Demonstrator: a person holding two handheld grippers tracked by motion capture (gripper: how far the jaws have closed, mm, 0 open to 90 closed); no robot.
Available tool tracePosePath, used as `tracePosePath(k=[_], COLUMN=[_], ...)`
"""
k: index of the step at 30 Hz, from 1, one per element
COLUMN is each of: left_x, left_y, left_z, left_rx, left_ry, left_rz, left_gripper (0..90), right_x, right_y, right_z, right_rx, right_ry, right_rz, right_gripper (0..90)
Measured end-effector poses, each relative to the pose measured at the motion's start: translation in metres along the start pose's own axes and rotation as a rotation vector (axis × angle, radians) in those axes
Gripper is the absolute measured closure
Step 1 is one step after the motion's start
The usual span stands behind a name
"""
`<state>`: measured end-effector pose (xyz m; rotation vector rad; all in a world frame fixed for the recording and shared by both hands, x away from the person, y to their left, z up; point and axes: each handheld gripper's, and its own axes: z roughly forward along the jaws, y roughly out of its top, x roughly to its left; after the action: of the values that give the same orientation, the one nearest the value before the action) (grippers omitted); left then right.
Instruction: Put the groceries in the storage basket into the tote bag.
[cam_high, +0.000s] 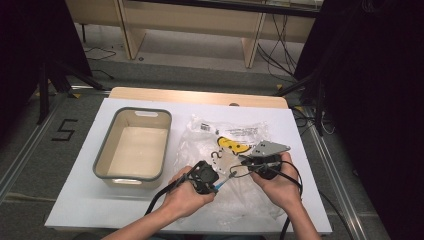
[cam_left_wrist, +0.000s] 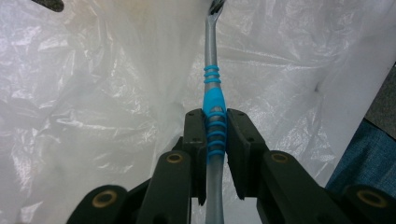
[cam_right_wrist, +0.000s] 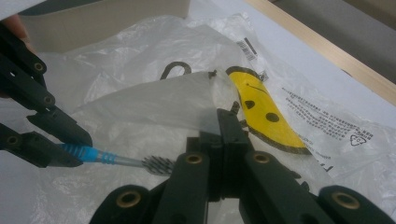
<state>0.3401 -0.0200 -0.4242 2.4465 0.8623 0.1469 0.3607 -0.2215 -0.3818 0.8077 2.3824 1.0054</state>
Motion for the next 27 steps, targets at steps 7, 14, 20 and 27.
tracePosePath(k=[7, 14, 20, 27], left_x=[0.001, 0.004, 0.006, 0.006], left_y=[0.002, 0.006, 0.010, 0.013], left_z=[0.005, 0.009, 0.013, 0.018], left_rx=[0.000, -0.026, -0.046, -0.049], left_ry=[0.019, 0.045, 0.056, 0.079], left_rz=[-0.018, -0.056, -0.083, -0.094], left_gripper=[78.2, 78.2, 78.1, 78.1], right_x=[0.001, 0.001, 0.002, 0.001], right_y=[0.000, 0.000, -0.001, -0.002], right_z=[0.001, 0.001, 0.002, 0.003], right_rx=[0.002, 0.006, 0.009, 0.010], right_ry=[0.002, 0.004, 0.006, 0.009], right_rz=[-0.002, 0.001, 0.000, 0.007], right_gripper=[90.0, 90.0, 90.0, 90.0])
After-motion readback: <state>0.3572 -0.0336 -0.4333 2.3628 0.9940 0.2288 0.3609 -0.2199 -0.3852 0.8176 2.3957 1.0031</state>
